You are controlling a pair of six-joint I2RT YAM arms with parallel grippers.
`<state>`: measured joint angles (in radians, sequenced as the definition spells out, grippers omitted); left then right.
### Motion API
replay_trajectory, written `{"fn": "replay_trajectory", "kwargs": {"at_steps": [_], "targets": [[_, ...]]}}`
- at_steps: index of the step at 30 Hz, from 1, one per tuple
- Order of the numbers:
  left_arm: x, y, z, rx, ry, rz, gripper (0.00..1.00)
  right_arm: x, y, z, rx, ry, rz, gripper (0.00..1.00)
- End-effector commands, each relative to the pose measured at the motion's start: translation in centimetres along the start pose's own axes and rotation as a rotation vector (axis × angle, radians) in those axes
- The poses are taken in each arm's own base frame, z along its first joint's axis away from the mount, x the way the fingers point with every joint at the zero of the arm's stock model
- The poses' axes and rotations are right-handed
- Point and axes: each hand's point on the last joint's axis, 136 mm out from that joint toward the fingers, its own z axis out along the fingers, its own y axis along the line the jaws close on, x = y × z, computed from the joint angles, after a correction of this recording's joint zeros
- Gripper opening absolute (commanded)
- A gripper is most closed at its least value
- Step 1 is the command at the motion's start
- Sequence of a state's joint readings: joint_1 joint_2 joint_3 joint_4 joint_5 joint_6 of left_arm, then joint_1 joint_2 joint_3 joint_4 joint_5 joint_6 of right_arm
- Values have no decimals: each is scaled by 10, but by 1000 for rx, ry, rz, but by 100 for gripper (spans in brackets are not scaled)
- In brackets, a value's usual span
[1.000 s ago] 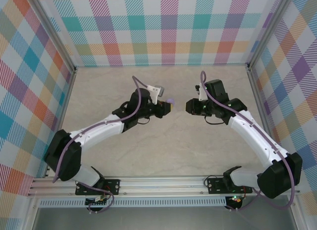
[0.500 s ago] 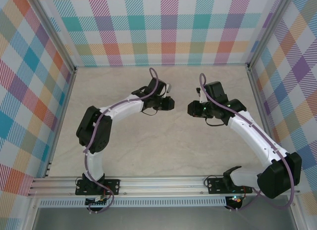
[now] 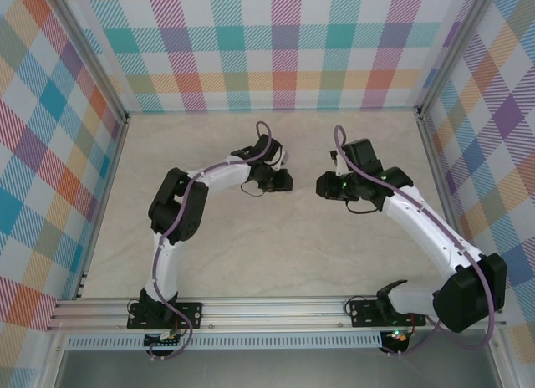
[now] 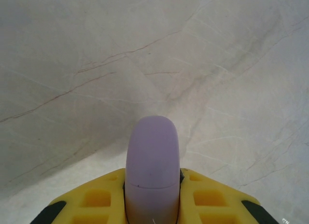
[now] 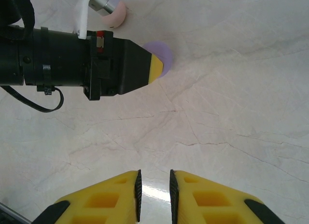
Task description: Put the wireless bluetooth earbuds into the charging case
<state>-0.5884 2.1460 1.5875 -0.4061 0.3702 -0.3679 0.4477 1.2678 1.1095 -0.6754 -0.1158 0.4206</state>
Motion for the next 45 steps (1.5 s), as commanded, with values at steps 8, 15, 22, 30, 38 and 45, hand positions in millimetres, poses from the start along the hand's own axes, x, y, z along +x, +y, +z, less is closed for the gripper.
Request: {"fn": "replay_trajectory", "kwargs": {"at_steps": [8,15,22,30,38,45], "targets": [[1,14,11,-15,40,-65,26,8,-4,8,16,44,-2,25],[-2,18,1,-60,8,-37,53,9,-13,10,62,47,-3,27],[-5,21,-28,-120,-53,36,73,8,-26,9,139,38,-9,33],[-2,28,-82,-225,-157,95,77,2,-54,2,296,-22,-13,40],[14,45,-142,-376,-250,151,79,-2,-98,-14,518,-111,-32,47],[33,78,-191,-556,-333,182,84,-1,-138,-33,702,-167,-40,46]]}}
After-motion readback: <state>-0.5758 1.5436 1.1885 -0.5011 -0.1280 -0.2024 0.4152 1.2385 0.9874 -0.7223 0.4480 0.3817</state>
